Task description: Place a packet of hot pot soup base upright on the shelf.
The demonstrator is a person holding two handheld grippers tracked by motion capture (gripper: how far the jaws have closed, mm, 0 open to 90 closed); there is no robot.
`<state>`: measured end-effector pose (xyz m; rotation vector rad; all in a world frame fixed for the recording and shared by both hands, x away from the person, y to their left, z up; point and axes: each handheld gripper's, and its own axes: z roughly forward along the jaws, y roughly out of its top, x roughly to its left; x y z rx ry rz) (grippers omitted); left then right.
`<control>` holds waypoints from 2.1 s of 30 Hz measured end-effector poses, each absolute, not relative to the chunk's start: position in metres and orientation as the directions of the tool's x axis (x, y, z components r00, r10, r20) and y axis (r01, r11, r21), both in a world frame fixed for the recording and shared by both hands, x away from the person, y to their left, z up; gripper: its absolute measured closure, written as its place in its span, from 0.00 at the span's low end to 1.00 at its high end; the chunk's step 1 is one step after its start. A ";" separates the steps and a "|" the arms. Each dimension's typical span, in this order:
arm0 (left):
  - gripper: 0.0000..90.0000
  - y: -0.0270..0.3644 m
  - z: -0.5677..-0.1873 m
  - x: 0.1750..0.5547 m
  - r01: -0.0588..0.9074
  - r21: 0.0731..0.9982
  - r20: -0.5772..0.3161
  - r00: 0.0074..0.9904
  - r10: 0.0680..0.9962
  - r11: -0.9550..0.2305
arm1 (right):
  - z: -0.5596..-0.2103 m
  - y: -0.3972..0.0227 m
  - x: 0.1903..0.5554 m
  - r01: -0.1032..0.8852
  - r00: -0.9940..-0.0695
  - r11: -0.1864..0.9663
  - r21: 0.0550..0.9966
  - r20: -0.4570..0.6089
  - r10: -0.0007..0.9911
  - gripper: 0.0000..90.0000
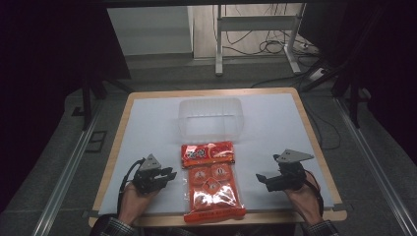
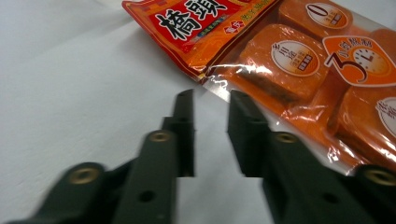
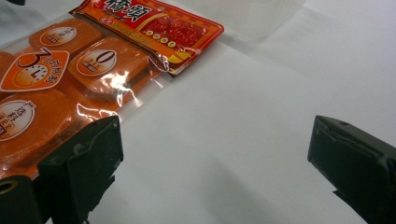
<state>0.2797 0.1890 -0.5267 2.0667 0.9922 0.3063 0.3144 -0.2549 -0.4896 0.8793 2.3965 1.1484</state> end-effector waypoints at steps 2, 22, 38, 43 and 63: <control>0.89 0.187 -0.528 0.282 0.554 0.749 -0.130 0.661 0.739 -0.364 | -0.490 -0.255 0.314 0.385 -0.750 0.483 0.787 -0.038 0.660 0.04; 1.00 0.164 -0.547 0.306 0.573 0.729 -0.138 0.659 0.739 -0.375 | -0.493 -0.250 0.316 0.389 -0.761 0.509 0.768 -0.043 0.647 0.05; 1.00 0.139 -0.544 0.325 0.543 0.721 -0.100 0.697 0.710 -0.431 | -0.495 -0.245 0.318 0.397 -0.765 0.527 0.752 -0.046 0.642 0.05; 1.00 0.130 -0.542 0.335 0.540 0.716 -0.097 0.705 0.703 -0.442 | -0.495 -0.245 0.319 0.399 -0.765 0.529 0.749 -0.046 0.642 0.05; 1.00 0.079 -0.537 0.357 0.510 0.711 -0.102 0.756 0.647 -0.484 | -0.496 -0.248 0.321 0.417 -0.757 0.523 0.744 -0.034 0.652 0.05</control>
